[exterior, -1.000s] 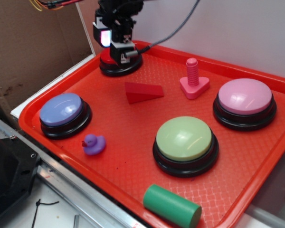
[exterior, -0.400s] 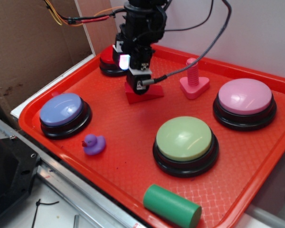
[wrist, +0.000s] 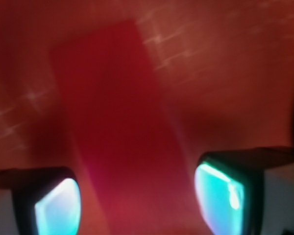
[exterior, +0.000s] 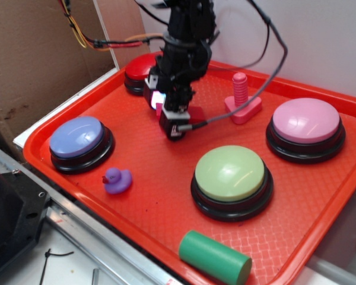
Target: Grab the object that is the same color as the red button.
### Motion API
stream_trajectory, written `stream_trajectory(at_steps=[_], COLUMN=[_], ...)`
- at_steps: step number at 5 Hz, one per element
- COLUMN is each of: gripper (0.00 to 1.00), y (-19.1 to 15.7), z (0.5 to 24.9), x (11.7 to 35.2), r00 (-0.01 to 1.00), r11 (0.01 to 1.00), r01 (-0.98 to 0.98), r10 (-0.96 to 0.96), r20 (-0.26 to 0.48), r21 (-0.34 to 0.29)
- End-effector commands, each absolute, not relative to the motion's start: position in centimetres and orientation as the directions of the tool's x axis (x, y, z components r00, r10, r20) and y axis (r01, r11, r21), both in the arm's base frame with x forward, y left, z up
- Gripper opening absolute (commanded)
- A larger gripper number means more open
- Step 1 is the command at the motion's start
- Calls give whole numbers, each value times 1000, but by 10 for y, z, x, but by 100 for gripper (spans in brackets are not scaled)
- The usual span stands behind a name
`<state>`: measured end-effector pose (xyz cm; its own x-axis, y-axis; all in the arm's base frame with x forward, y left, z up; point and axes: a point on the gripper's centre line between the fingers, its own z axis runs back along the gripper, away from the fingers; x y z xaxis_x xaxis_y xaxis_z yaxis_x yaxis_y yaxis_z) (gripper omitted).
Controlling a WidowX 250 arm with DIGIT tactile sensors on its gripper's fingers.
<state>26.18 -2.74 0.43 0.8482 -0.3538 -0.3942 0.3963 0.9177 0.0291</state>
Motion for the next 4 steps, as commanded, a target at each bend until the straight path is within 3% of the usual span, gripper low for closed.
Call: stream_trajectory(at_steps=[1, 2, 3, 4], gripper=[0, 0, 0, 0], y=[-34, -34, -32, -40], z=[2, 12, 50, 99], x=[251, 250, 248, 230], r00=[874, 887, 921, 968], r11=[933, 938, 961, 985], r01=[354, 338, 275, 19], r10=[-306, -292, -253, 24], r20=[-377, -359, -295, -248], r21=[64, 73, 36, 170])
